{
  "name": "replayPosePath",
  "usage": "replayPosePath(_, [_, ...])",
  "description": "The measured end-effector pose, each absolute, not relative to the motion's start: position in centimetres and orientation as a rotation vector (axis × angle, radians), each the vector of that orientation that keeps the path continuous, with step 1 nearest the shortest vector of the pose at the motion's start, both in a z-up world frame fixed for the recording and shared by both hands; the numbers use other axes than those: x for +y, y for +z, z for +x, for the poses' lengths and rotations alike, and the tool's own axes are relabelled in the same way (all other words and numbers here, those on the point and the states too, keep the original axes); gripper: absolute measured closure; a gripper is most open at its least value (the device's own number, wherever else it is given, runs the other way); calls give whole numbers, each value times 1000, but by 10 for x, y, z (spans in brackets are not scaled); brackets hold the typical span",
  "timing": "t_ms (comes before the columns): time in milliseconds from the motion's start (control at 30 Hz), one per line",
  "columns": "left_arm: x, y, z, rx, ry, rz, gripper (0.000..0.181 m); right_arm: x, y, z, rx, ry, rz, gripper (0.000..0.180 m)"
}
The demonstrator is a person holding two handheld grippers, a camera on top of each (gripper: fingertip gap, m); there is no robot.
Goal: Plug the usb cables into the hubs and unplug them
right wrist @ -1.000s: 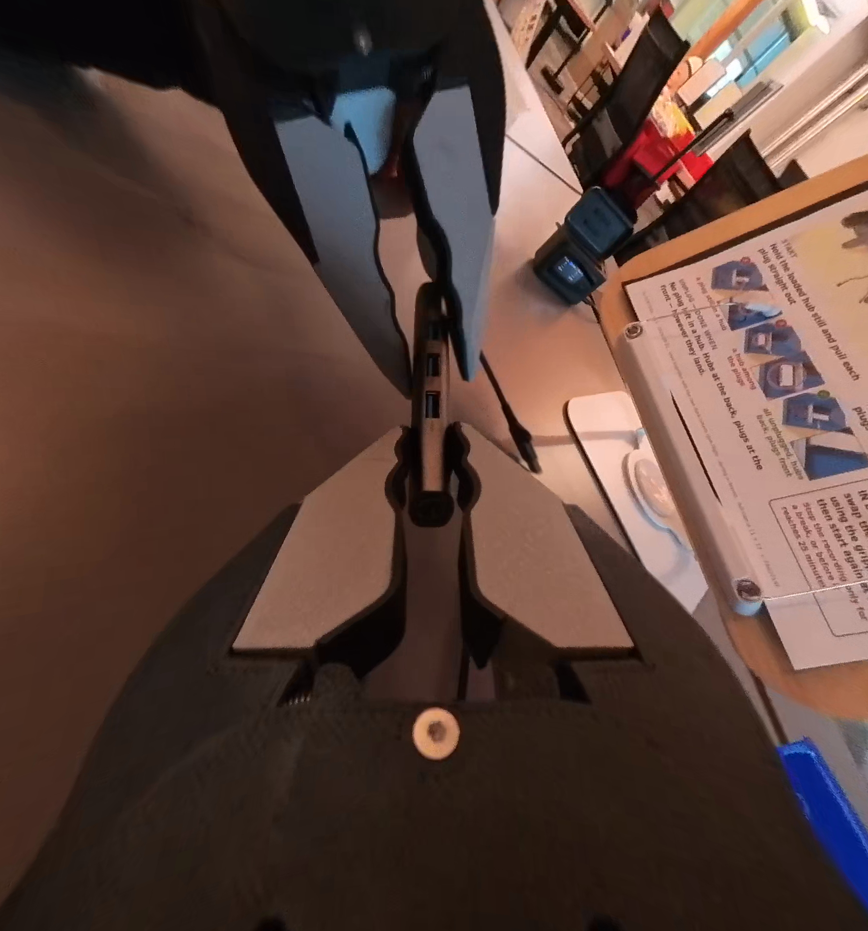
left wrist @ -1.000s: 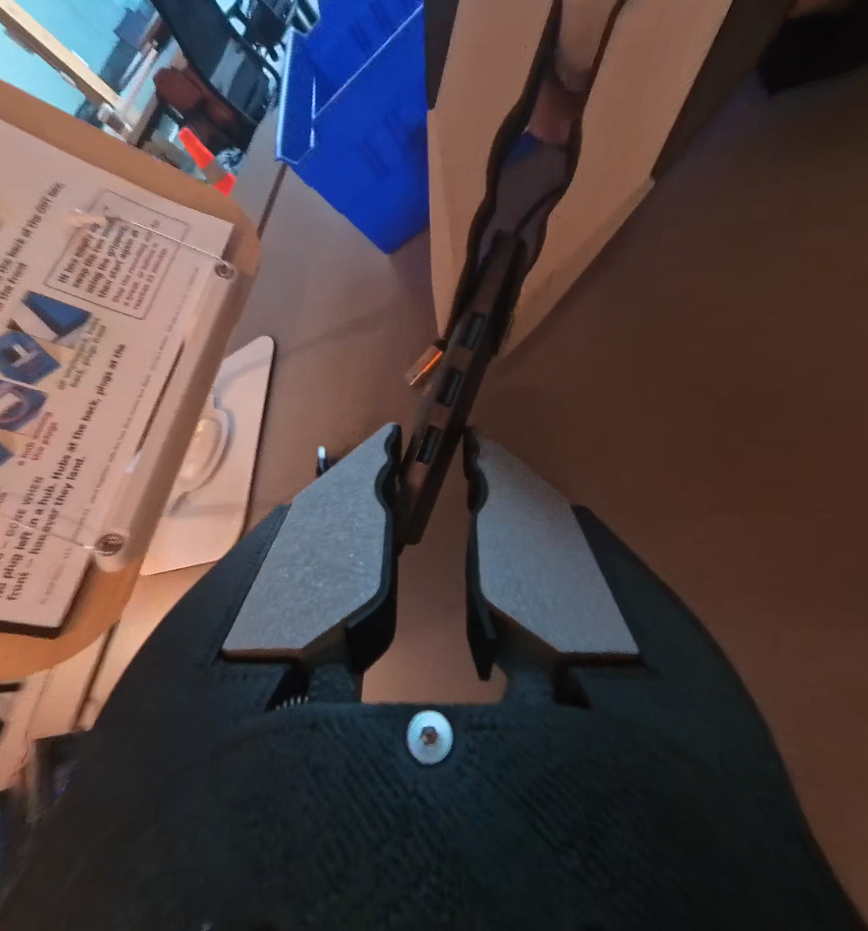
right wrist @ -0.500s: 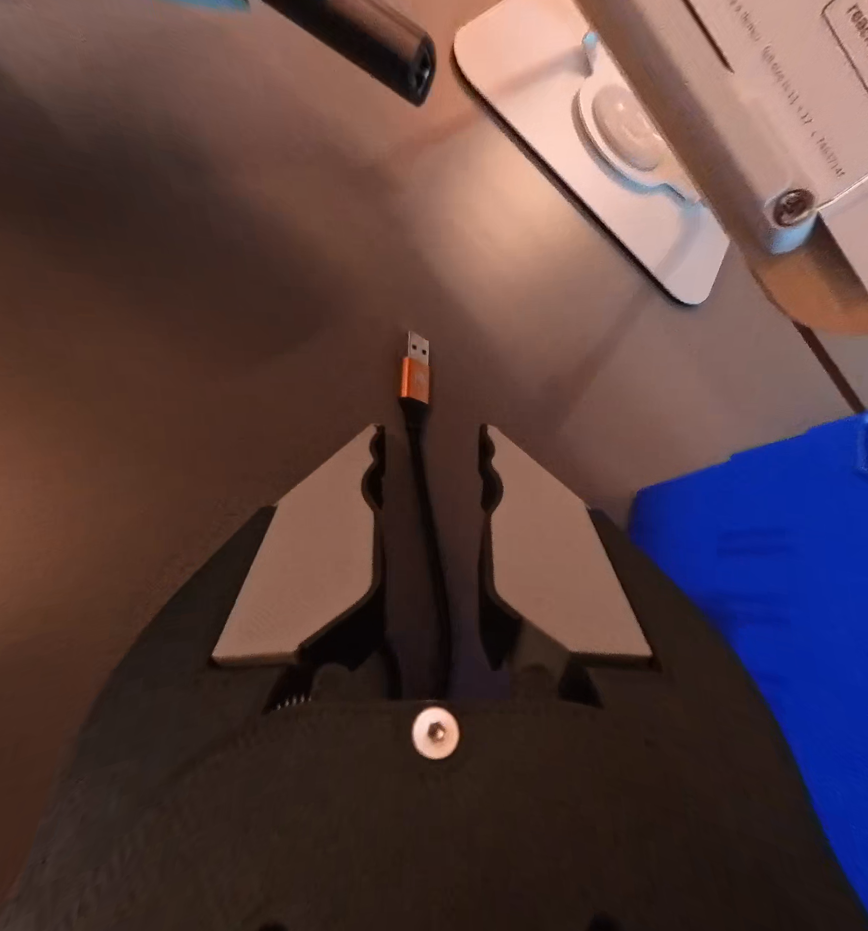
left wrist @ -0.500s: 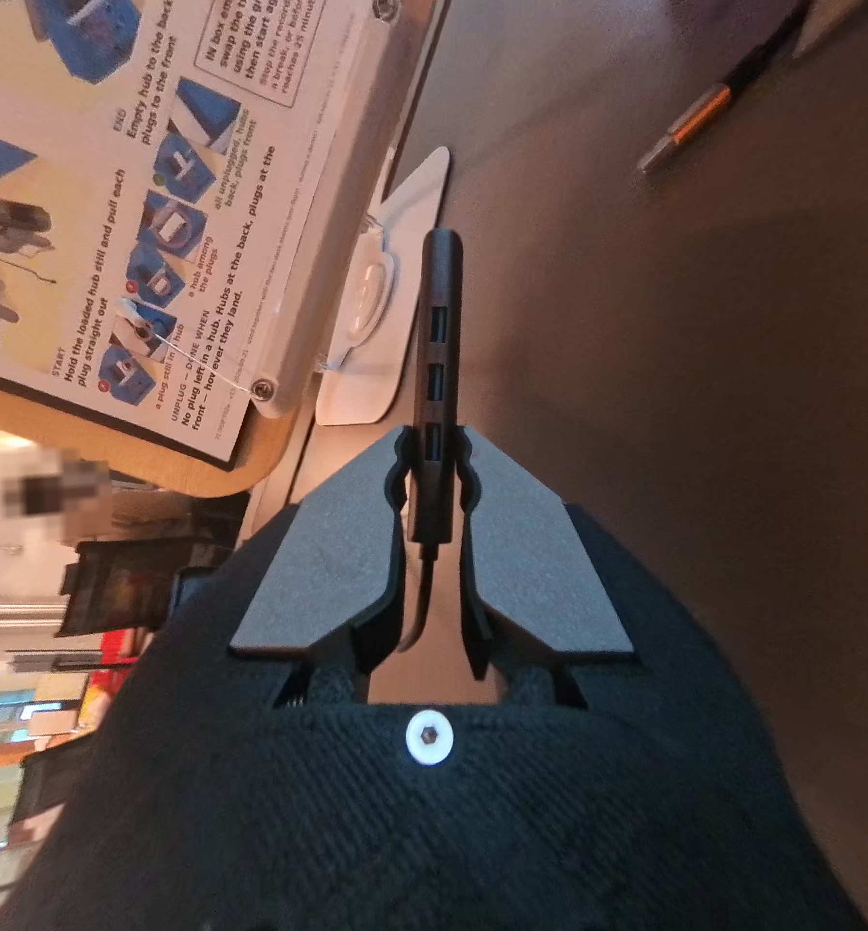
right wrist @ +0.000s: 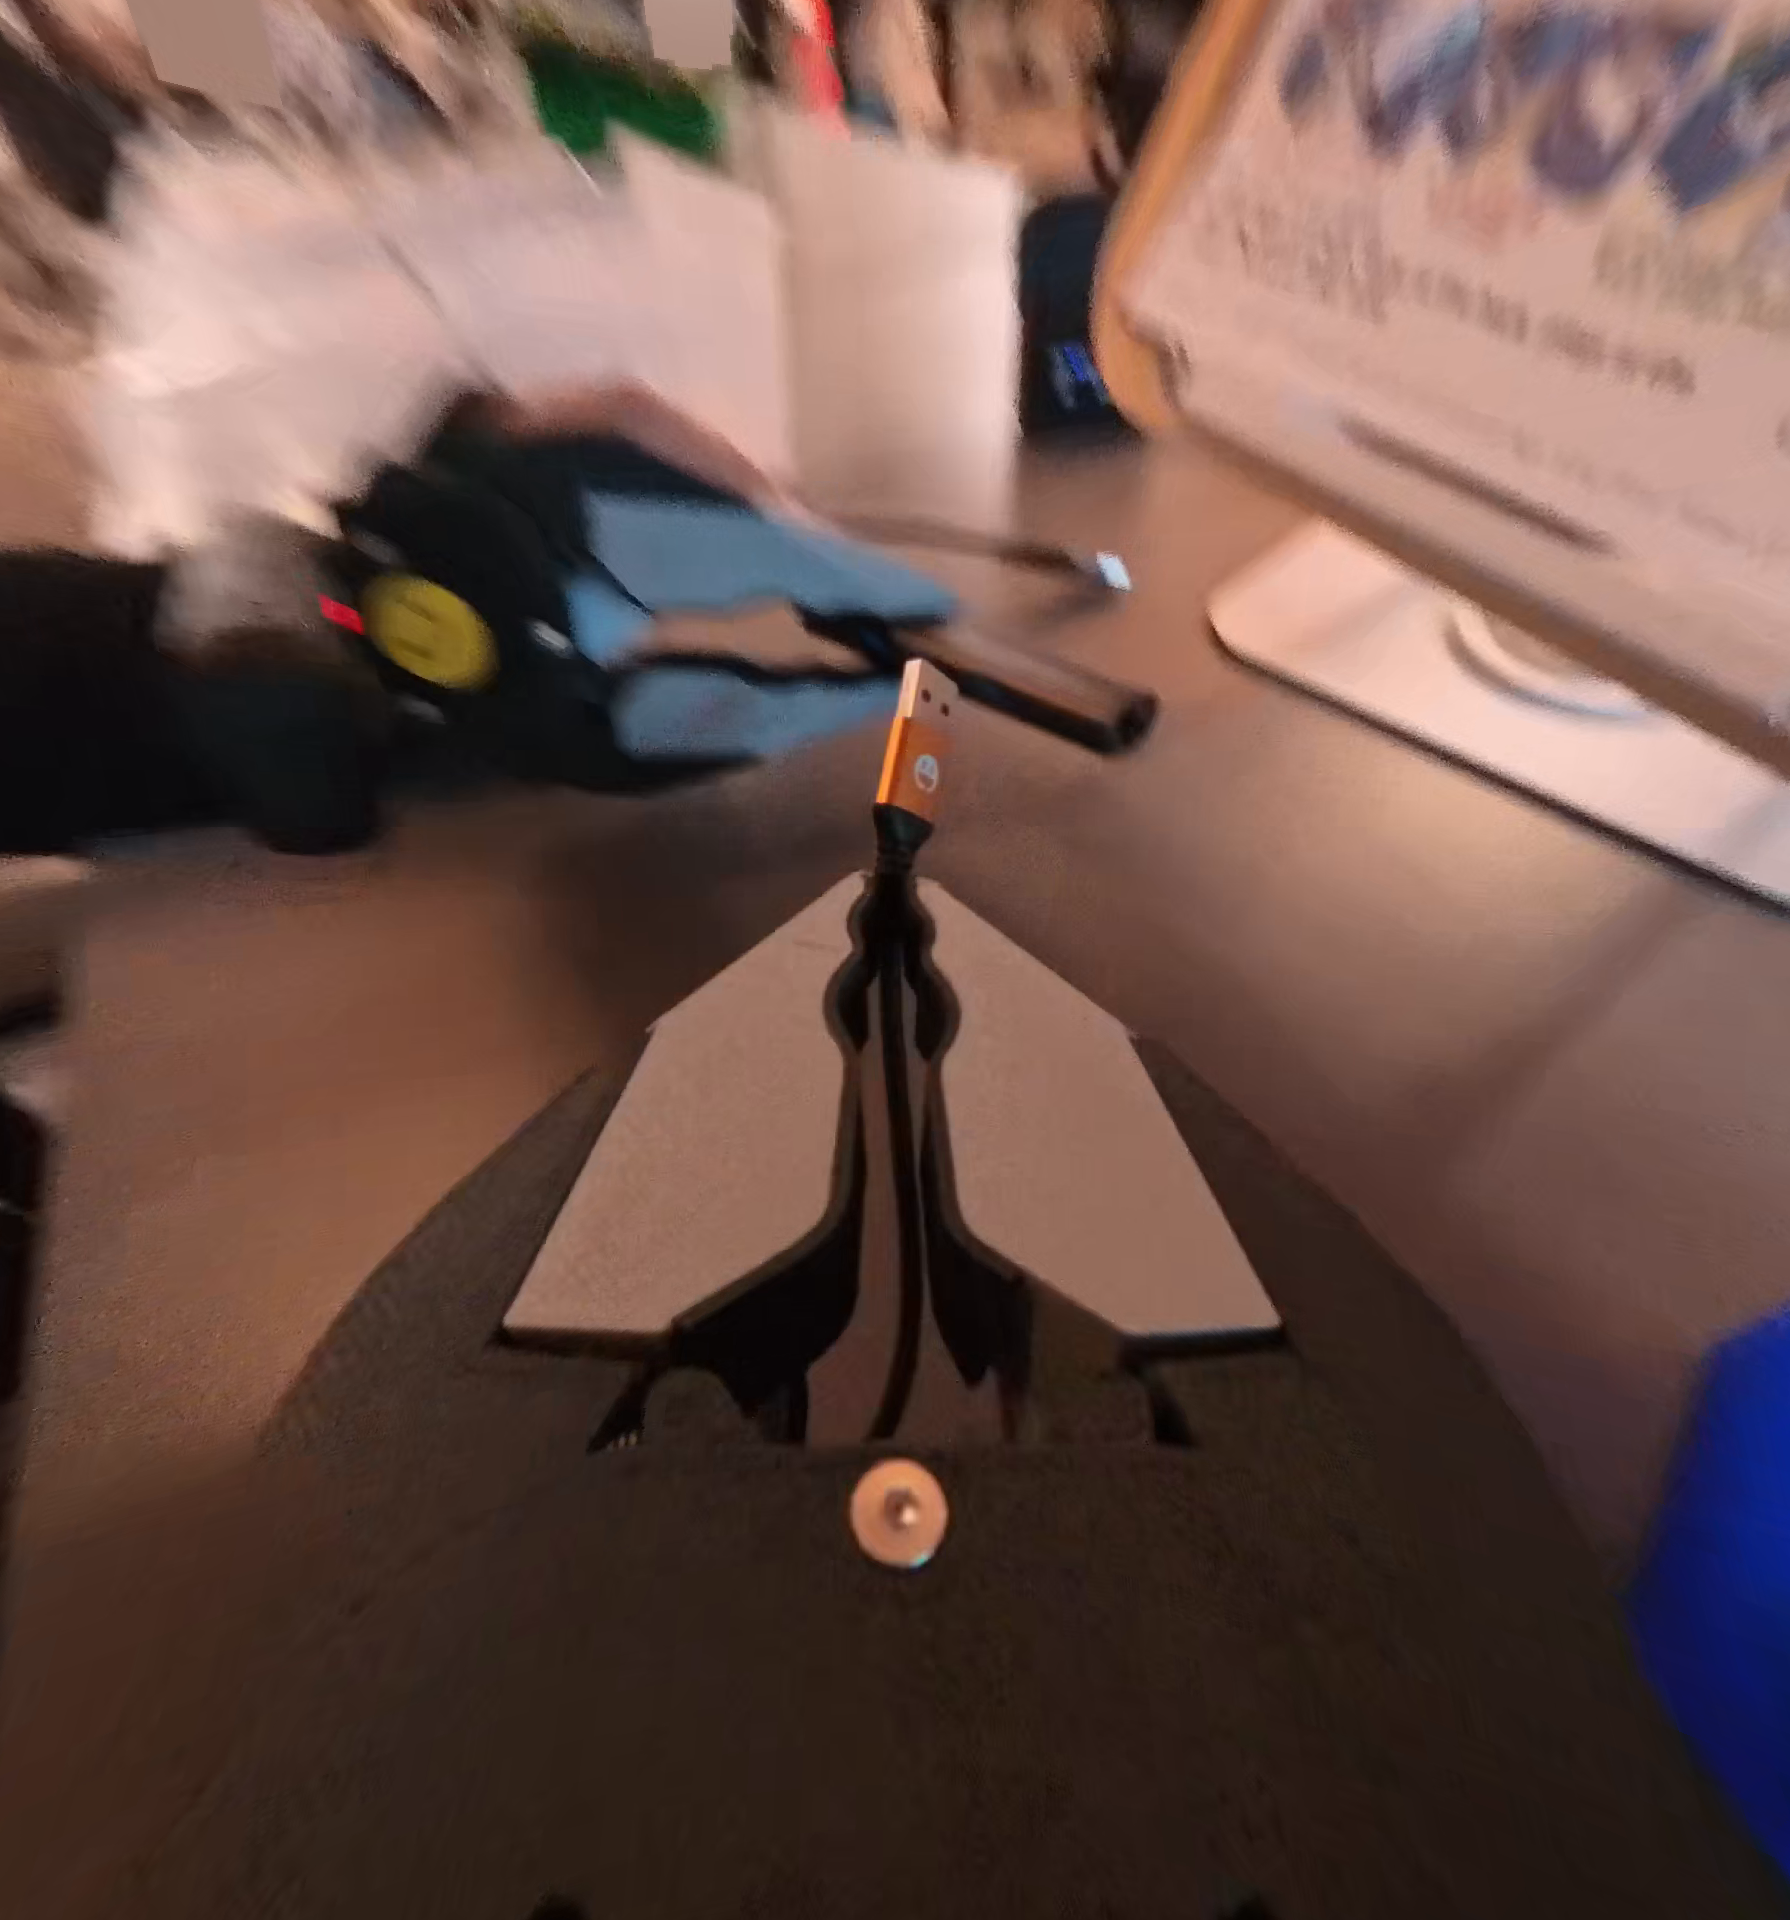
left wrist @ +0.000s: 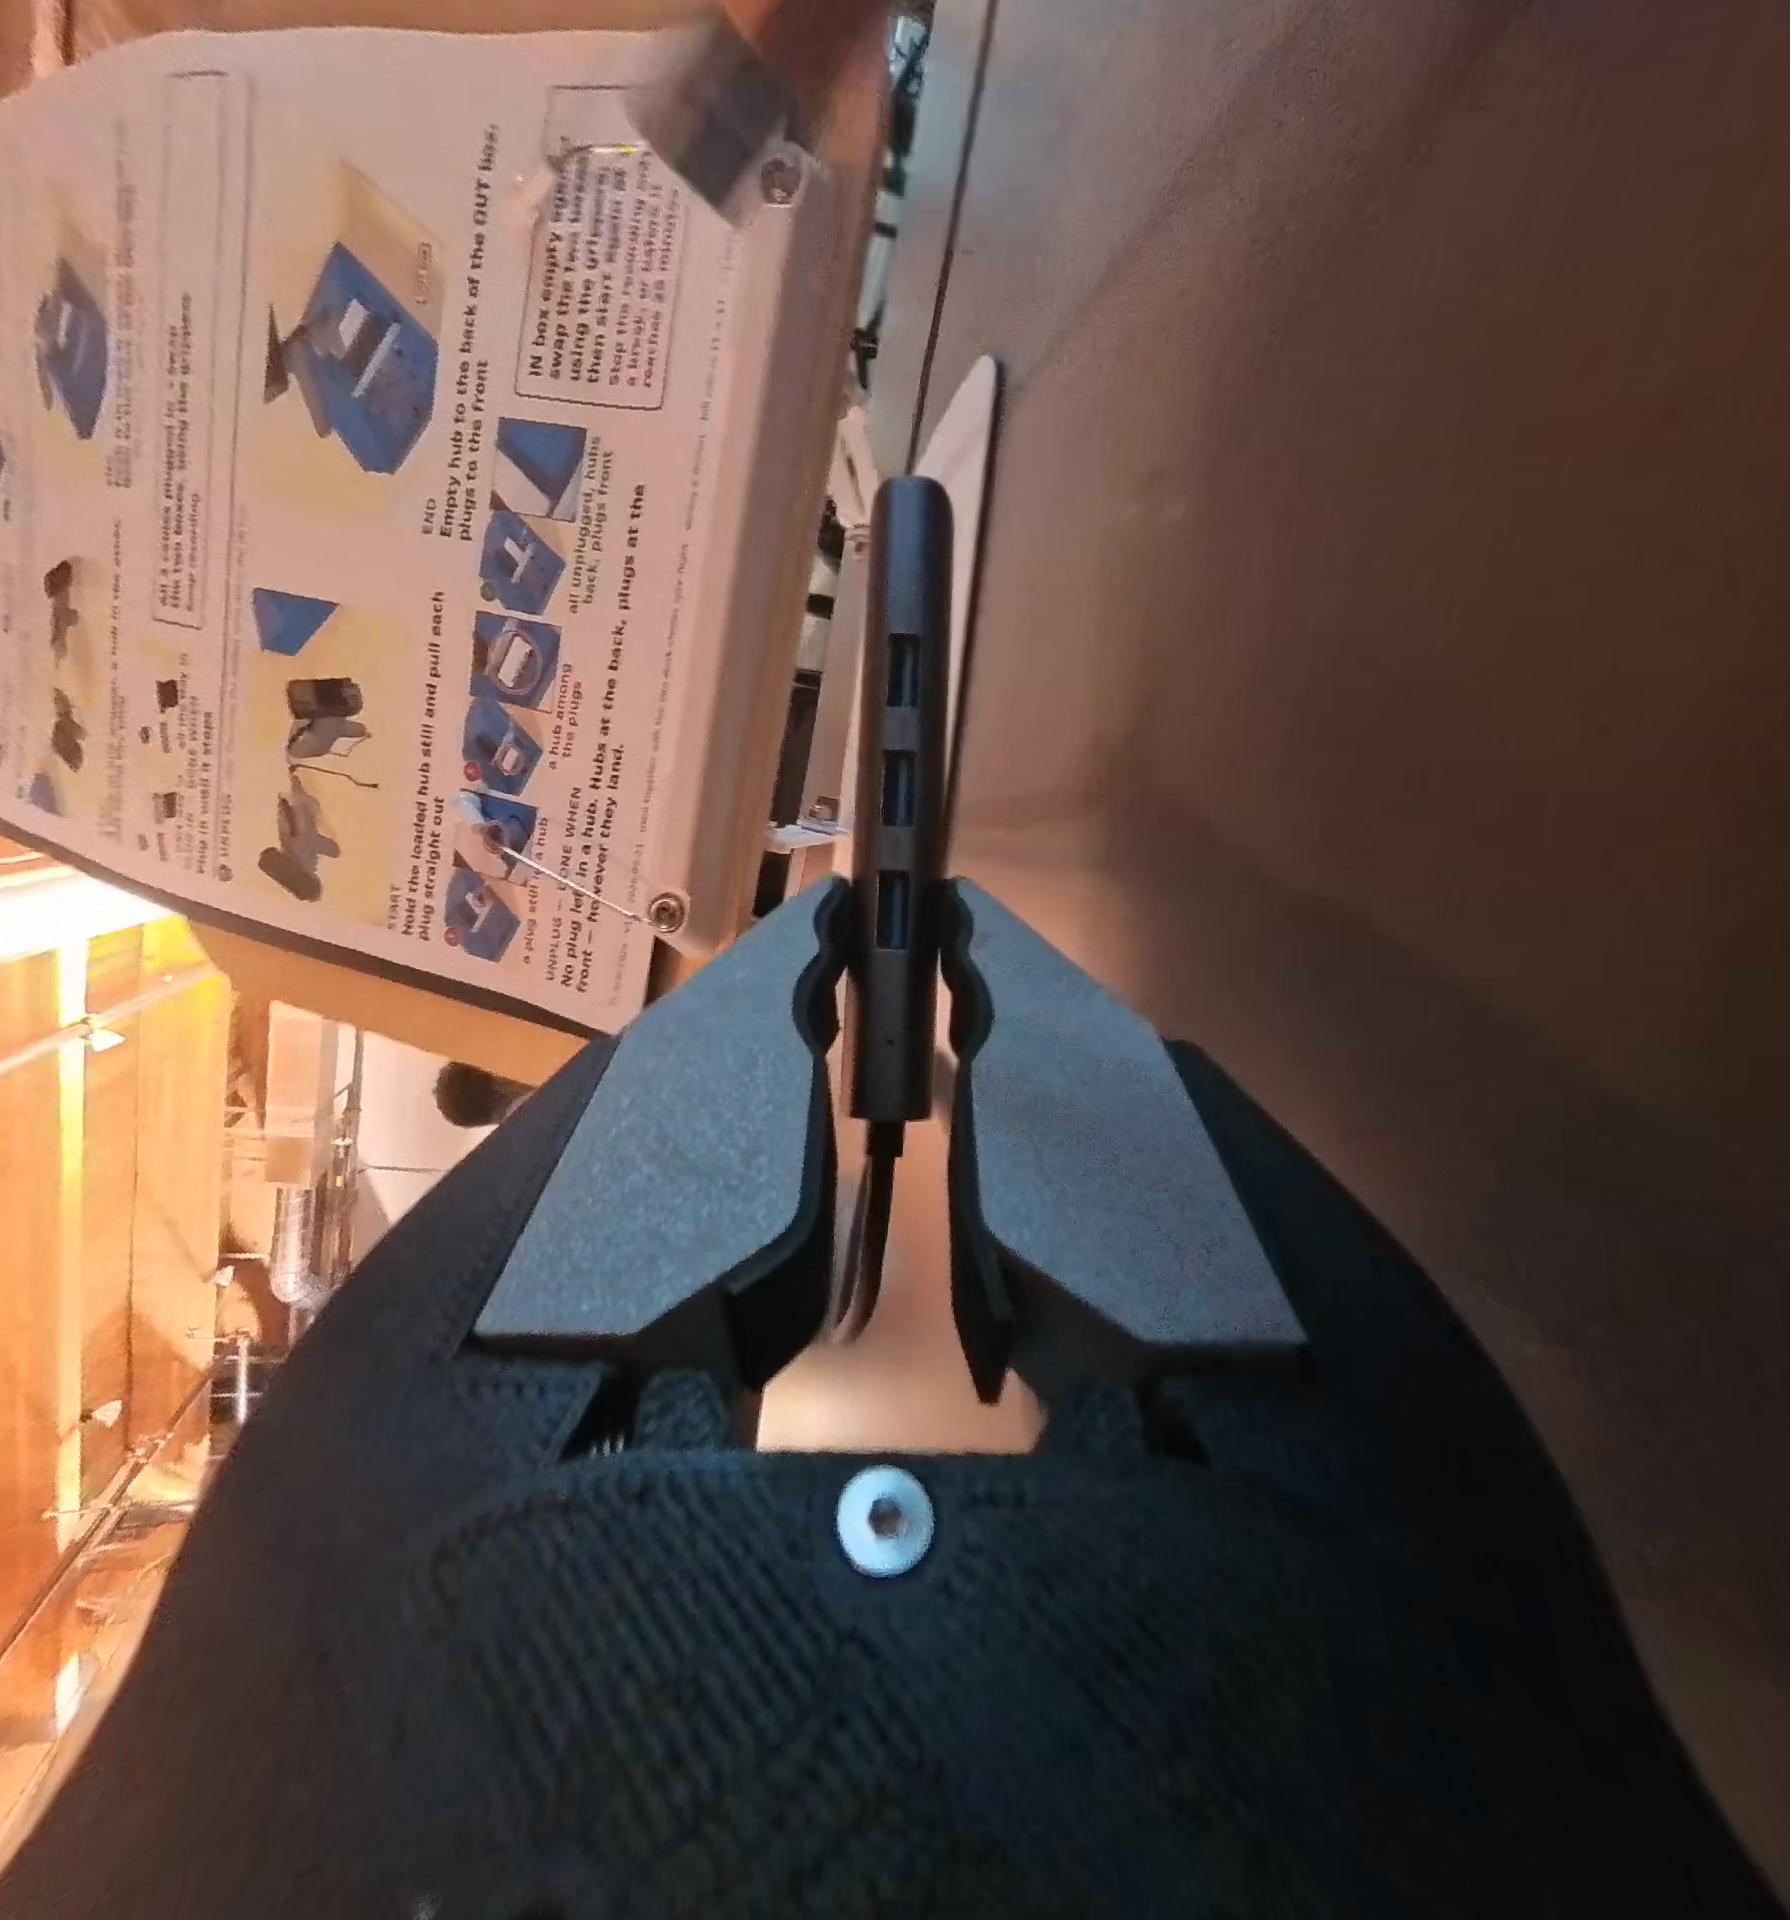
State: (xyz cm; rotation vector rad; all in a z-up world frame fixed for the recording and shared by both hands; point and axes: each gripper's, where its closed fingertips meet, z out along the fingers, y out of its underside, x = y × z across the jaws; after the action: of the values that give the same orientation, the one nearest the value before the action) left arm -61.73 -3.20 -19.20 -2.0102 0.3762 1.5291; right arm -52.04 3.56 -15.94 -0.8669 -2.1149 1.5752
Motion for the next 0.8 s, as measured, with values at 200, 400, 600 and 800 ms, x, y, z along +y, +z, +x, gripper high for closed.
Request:
replayPosePath(200, [-30, -171, -612, 336, 1555, -1903, 167, 53, -137, -514, -1993, 1567, -708, 180])
replayPosePath(400, [-31, -181, -609, 232, 1366, -1957, 167, 42, -156, -520, -2063, 1509, -795, 180])
replayPosePath(600, [-34, -187, -613, 190, 1312, -1995, 166, 41, -180, -529, -2051, 884, -551, 179])
replayPosePath(800, [-32, -176, -611, 212, 1380, -1934, 166, 16, -174, -516, -2065, 1026, -458, 179])
